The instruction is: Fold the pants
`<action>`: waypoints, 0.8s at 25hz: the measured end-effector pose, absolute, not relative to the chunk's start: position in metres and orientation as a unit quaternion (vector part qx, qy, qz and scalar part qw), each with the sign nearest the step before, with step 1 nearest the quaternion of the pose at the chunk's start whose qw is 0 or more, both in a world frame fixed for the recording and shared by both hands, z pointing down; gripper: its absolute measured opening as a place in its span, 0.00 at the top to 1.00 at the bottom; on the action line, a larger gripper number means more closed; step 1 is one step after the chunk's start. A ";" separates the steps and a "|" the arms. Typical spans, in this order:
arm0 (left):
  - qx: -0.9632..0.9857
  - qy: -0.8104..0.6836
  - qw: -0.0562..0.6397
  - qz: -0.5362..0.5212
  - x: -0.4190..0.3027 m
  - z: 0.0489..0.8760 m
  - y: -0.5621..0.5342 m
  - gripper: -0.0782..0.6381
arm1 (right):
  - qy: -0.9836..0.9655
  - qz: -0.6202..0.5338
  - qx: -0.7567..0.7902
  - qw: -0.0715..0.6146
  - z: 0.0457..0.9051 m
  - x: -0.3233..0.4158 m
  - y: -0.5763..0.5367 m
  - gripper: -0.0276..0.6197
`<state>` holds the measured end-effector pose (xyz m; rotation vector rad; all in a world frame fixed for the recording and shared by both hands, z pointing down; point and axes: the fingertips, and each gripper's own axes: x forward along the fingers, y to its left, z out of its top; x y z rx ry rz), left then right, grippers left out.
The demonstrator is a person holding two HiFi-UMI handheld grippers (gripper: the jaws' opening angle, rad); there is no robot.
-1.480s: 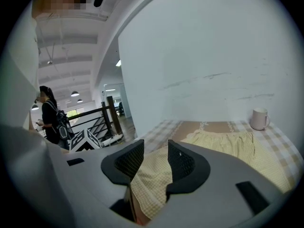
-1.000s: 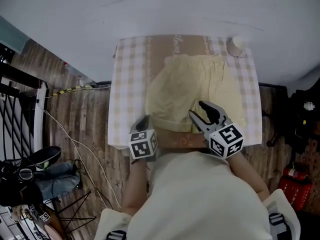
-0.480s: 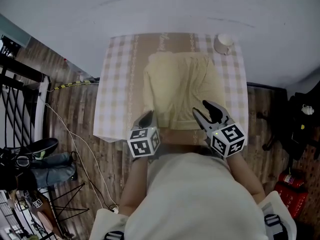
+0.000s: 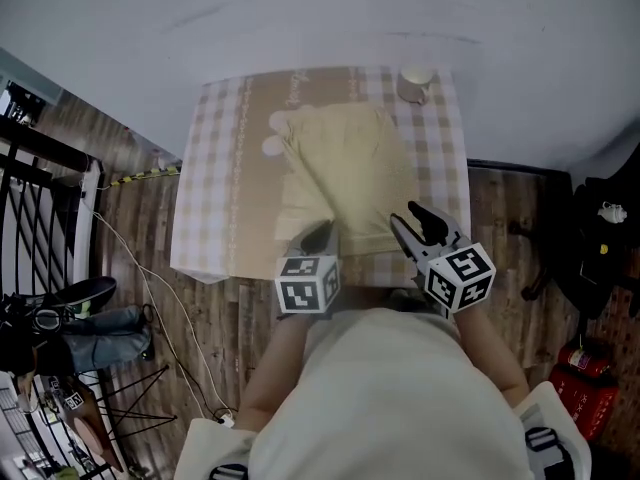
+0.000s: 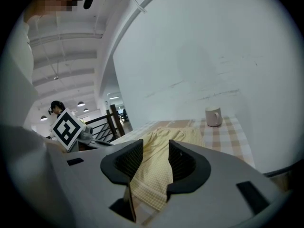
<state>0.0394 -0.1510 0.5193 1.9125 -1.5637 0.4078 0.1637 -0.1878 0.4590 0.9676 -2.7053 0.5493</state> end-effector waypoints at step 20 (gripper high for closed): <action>0.771 -0.506 0.316 0.222 0.215 0.554 -0.150 0.86 | -0.917 0.194 0.325 0.124 0.467 0.271 -0.169 0.71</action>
